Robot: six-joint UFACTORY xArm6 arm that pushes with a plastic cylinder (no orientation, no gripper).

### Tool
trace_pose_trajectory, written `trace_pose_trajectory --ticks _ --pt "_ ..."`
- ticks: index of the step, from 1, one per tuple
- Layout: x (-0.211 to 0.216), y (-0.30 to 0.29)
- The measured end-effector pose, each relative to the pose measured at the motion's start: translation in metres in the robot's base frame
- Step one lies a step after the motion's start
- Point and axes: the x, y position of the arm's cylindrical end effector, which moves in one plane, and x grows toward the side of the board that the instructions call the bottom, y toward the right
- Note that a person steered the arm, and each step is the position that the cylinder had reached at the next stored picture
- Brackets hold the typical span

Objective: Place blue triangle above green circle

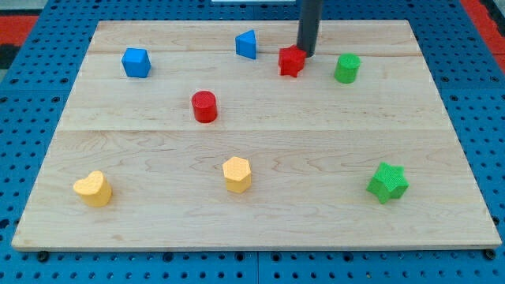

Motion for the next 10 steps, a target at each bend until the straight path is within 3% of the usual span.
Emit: trace_pose_trajectory --ticks 1,3,5,7,10 --pt "0.016 -0.041" --pt "0.005 -0.126" --pt "-0.030 -0.113" --pt "-0.030 -0.051" --pt "-0.050 -0.051"
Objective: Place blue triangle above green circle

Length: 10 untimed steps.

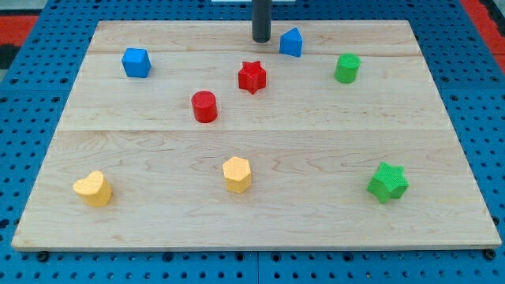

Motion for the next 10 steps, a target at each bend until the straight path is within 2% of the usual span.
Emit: trace_pose_trajectory --ticks 2,6,8,10 --pt "0.023 0.053" --pt "0.045 0.059" --pt "0.042 0.105" --pt "0.027 0.112"
